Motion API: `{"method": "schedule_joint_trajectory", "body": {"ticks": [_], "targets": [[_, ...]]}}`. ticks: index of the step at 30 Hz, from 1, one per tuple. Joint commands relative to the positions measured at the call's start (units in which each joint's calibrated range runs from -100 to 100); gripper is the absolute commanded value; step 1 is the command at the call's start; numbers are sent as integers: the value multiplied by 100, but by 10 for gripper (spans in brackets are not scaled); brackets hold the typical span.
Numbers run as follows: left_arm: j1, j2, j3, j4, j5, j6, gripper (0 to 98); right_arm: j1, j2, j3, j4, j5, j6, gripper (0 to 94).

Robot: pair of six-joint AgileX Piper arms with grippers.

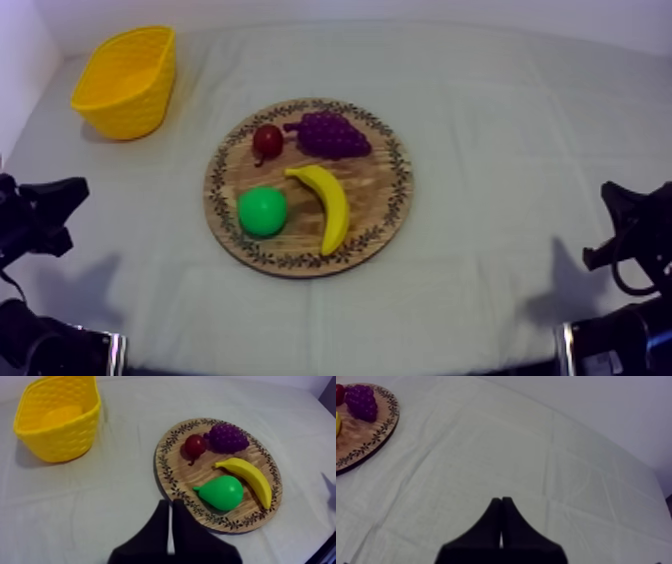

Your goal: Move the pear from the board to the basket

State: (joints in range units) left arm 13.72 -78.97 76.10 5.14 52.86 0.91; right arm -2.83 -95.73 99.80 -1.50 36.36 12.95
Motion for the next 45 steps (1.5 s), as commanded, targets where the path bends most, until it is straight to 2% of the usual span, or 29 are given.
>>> {"method": "schedule_joint_trajectory", "body": {"ticks": [1,6,11,16,22,33,39,45], "targets": [[-20,435,-239,279,94,-295,0,0,-3,-2,1,2,1,4],[-86,1147,-667,461,558,-452,0,0,-3,-2,1,2,1,4],[-47,1928,-1209,526,1157,-445,0,0,-3,-2,1,2,1,4],[178,2769,-2102,548,1805,-377,0,0,-3,-2,1,2,1,4],[536,3874,-3622,388,2703,-342,0,0,-3,-2,1,2,1,4],[1203,5851,-6064,-184,4026,-93,0,0,-3,-2,1,2,1,4],[1452,6726,-6857,-386,4406,-43,0,0,-3,-2,1,2,1,4],[1591,7216,-7232,-486,4499,54,0,0,-3,-2,1,2,1,4]]}}
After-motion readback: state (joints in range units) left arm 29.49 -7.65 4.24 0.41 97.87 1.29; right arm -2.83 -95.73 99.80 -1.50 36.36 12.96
